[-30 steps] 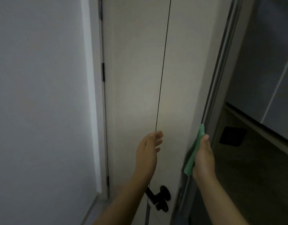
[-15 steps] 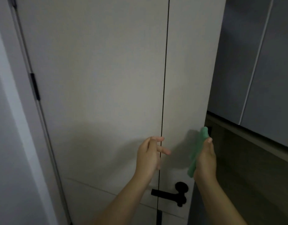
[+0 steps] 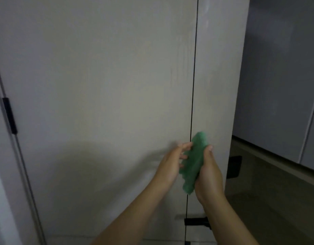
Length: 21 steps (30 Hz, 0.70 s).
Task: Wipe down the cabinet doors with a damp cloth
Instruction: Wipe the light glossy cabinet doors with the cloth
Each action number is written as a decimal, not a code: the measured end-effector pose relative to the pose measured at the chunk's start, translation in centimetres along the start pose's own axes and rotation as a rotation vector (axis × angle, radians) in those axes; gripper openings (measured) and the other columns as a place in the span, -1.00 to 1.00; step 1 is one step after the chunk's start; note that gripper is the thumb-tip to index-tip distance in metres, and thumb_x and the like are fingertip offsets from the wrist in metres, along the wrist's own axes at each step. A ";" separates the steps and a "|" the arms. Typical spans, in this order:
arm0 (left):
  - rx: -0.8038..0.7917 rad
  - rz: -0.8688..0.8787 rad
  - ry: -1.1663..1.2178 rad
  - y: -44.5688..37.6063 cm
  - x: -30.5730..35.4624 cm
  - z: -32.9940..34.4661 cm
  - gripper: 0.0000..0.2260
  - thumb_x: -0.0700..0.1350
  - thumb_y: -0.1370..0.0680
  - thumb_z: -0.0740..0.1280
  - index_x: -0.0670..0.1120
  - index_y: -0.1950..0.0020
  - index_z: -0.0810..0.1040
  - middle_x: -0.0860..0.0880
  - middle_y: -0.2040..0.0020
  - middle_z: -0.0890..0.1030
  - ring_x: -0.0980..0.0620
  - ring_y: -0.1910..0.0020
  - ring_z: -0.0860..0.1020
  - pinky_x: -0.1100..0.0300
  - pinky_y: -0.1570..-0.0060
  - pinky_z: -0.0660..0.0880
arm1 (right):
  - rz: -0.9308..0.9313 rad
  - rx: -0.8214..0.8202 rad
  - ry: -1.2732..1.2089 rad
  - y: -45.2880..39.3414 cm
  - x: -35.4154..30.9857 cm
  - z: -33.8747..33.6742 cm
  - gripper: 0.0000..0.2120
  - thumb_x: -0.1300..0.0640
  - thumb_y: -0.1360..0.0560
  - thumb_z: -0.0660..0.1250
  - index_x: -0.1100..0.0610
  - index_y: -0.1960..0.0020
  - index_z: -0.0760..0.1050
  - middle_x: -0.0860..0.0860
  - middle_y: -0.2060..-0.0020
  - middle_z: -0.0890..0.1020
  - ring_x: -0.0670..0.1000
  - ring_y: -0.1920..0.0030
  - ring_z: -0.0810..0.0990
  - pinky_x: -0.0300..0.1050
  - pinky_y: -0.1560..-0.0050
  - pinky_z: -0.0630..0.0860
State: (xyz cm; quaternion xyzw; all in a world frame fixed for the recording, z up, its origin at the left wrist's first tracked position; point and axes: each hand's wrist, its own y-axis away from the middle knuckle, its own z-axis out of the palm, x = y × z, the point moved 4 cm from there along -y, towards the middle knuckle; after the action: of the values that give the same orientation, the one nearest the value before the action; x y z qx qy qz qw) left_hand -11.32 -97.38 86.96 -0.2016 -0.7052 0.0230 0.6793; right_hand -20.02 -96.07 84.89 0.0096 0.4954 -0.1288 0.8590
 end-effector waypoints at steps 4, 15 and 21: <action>-0.058 0.072 0.043 -4.8 2.8 -2.4 -0.51 0.07 -0.67 -0.15 -0.07 -0.34 0.45 -0.02 -0.23 0.55 0.08 -0.12 0.54 0.28 -0.07 0.48 | -0.213 -0.184 0.182 -3.8 -2.0 4.4 -0.51 -0.34 -0.42 0.02 -0.25 -0.27 0.43 0.02 -0.23 0.56 0.04 -0.20 0.54 0.09 -0.32 0.40; -0.017 0.210 -0.041 -13.8 13.5 -10.9 -0.32 0.37 -0.51 -0.17 0.03 -0.29 0.51 -0.05 -0.24 0.59 0.00 -0.24 0.51 -0.04 -0.36 0.35 | -1.079 -0.310 0.671 -14.4 -6.3 17.1 -0.52 -0.30 -0.54 -0.30 -0.28 -0.40 -0.34 -0.34 -0.43 -0.30 -0.25 -0.48 -0.29 -0.20 -0.48 -0.32; 0.073 0.271 -0.057 -15.8 18.8 -15.6 -0.28 0.31 -0.58 -0.25 -0.10 -0.28 0.51 -0.09 -0.07 0.59 -0.01 -0.05 0.56 0.03 -0.22 0.43 | -1.252 -0.115 0.798 -18.0 -9.0 23.4 -0.49 -0.13 -0.58 -0.27 -0.06 -0.46 -0.35 -0.18 -0.45 -0.33 -0.14 -0.49 -0.36 -0.24 -0.42 -0.43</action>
State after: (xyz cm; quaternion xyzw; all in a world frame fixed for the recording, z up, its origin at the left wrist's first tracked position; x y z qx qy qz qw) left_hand -0.11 -109.70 110.85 -0.2694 -0.6894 0.1457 0.6564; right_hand -8.61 -114.93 106.44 -0.2734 0.6886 -0.5546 0.3789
